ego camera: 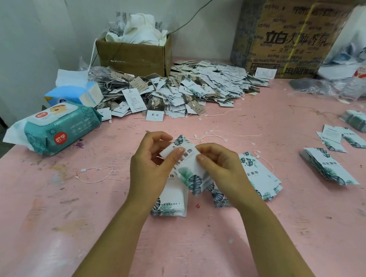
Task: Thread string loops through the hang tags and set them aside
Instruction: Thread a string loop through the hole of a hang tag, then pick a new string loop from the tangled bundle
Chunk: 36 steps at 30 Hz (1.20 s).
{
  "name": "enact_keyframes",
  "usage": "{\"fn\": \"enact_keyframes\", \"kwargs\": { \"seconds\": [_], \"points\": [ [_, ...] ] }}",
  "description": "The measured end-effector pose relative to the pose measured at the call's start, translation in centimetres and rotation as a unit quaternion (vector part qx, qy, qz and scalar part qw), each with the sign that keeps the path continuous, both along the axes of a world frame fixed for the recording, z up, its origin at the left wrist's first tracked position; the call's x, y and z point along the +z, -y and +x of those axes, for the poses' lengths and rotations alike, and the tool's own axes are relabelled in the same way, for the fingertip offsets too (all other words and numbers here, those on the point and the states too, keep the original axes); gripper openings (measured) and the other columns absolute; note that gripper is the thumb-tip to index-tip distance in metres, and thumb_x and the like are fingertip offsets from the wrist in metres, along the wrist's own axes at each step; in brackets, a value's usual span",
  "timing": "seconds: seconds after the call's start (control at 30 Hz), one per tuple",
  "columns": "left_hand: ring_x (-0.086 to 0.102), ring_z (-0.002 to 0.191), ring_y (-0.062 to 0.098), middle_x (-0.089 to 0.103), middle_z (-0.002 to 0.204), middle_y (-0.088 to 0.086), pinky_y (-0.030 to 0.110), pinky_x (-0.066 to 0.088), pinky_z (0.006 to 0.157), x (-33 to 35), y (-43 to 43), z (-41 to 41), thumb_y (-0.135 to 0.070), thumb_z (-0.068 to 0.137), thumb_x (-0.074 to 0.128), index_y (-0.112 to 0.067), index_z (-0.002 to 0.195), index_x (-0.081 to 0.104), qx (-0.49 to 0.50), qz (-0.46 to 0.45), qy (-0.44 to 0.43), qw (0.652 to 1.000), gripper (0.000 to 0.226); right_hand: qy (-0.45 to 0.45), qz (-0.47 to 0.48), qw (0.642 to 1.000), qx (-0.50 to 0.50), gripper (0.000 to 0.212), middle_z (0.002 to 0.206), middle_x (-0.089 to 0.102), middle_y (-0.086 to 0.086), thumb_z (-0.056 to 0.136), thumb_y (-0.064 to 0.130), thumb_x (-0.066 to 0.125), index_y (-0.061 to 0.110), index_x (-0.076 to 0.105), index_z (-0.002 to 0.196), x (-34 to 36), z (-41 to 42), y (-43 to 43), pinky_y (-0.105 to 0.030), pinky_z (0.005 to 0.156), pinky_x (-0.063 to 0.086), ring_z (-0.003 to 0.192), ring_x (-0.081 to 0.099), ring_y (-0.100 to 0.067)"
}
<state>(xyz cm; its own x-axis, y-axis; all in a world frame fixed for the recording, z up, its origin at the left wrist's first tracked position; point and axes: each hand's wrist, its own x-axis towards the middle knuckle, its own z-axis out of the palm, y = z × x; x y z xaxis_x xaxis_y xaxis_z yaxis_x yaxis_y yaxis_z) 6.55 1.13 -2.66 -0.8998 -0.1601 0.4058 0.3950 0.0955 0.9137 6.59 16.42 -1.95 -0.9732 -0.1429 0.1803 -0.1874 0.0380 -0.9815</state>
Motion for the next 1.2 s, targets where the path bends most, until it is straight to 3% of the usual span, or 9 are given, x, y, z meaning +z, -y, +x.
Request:
{"fn": "enact_keyframes", "kwargs": {
  "seconds": [0.17,0.27,0.37,0.63,0.73,0.8,0.87,1.03,1.2],
  "points": [
    [0.062,0.088,0.004,0.067,0.095,-0.007,0.015,0.046,0.074,-0.7,0.3,-0.3,-0.048,0.086,0.056,-0.035,0.100,0.051,-0.042,-0.089,0.018,0.995,0.020,-0.009,-0.049,0.979,-0.197,0.026,0.080,0.064,0.004,0.090,-0.004,0.046,0.019,0.058,0.084,0.5,-0.6,-2.6,-0.014,0.049,0.046,0.062,0.061,0.002],
    [0.058,0.091,0.005,0.063,0.092,-0.016,0.005,0.038,0.073,-1.4,0.7,-1.0,-0.025,0.089,0.062,-0.028,0.096,0.055,-0.014,-0.161,0.026,0.987,0.010,-0.001,0.052,0.946,-0.319,0.024,0.087,0.064,-0.002,0.089,-0.002,0.043,0.017,0.056,0.093,0.0,-1.3,-5.2,-0.028,0.051,0.044,0.072,0.060,-0.020],
    [0.055,0.098,0.013,0.062,0.095,-0.013,0.014,0.035,0.079,-1.9,1.0,-1.4,-0.015,0.087,0.063,-0.025,0.094,0.058,0.001,-0.203,0.044,0.978,0.014,0.039,0.179,0.911,-0.369,0.029,0.091,0.060,-0.007,0.084,-0.004,0.040,0.012,0.059,0.099,-0.4,-1.6,-7.0,-0.025,0.053,0.038,0.077,0.053,-0.023],
    [0.044,0.109,0.013,0.054,0.100,-0.025,0.029,0.030,0.093,-1.9,1.0,-1.4,-0.027,0.089,0.061,-0.029,0.107,0.062,-0.007,-0.269,0.054,0.962,0.018,0.161,0.348,0.865,-0.323,0.028,0.104,0.062,-0.032,0.083,-0.003,0.041,-0.015,0.059,0.101,-0.8,-1.3,-7.4,-0.042,0.077,0.047,0.097,0.056,-0.044],
    [0.034,0.108,0.008,0.056,0.103,-0.023,0.028,0.022,0.094,-2.0,0.9,-1.3,-0.042,0.088,0.053,-0.035,0.106,0.063,-0.019,-0.323,0.067,0.944,0.021,0.165,0.387,0.855,-0.304,0.021,0.081,0.060,-0.029,0.081,0.002,0.044,-0.007,0.063,0.081,-0.8,-1.2,-7.1,-0.038,0.069,0.044,0.085,0.054,-0.045],
    [0.030,0.106,0.006,0.055,0.099,-0.023,0.025,0.019,0.093,-2.2,0.9,-1.3,-0.035,0.090,0.057,-0.036,0.105,0.063,-0.019,-0.343,0.074,0.936,0.016,0.174,0.421,0.839,-0.298,0.019,0.061,0.046,-0.014,0.081,0.008,0.045,0.009,0.049,0.063,-0.8,-1.2,-6.8,-0.035,0.062,0.033,0.074,0.041,-0.035],
    [0.029,0.105,0.006,0.051,0.092,-0.025,0.022,0.017,0.088,-2.3,1.0,-1.2,-0.028,0.090,0.058,-0.035,0.105,0.063,-0.015,-0.347,0.074,0.935,0.017,0.188,0.456,0.819,-0.294,0.017,0.062,0.042,-0.007,0.083,0.013,0.044,0.010,0.049,0.067,-0.7,-1.2,-6.5,-0.033,0.068,0.030,0.078,0.040,-0.032],
    [0.043,0.111,0.017,0.059,0.098,-0.018,0.035,0.030,0.099,-1.9,1.1,-1.4,-0.018,0.090,0.058,-0.024,0.102,0.068,0.006,-0.334,0.060,0.941,0.017,0.188,0.498,0.793,-0.295,0.019,0.077,0.050,-0.005,0.088,0.020,0.042,0.008,0.055,0.081,-0.9,-1.2,-6.1,-0.034,0.078,0.026,0.096,0.041,-0.031],
    [0.051,0.109,0.022,0.069,0.107,-0.004,0.039,0.033,0.098,-1.5,1.0,-1.3,-0.016,0.090,0.060,-0.017,0.099,0.073,0.021,-0.312,0.032,0.949,0.016,0.076,0.515,0.795,-0.311,0.036,0.131,0.048,-0.010,0.091,0.026,0.049,0.015,0.054,0.125,-0.8,-1.4,-5.0,-0.037,0.095,0.024,0.120,0.033,-0.033]
  ]
}}
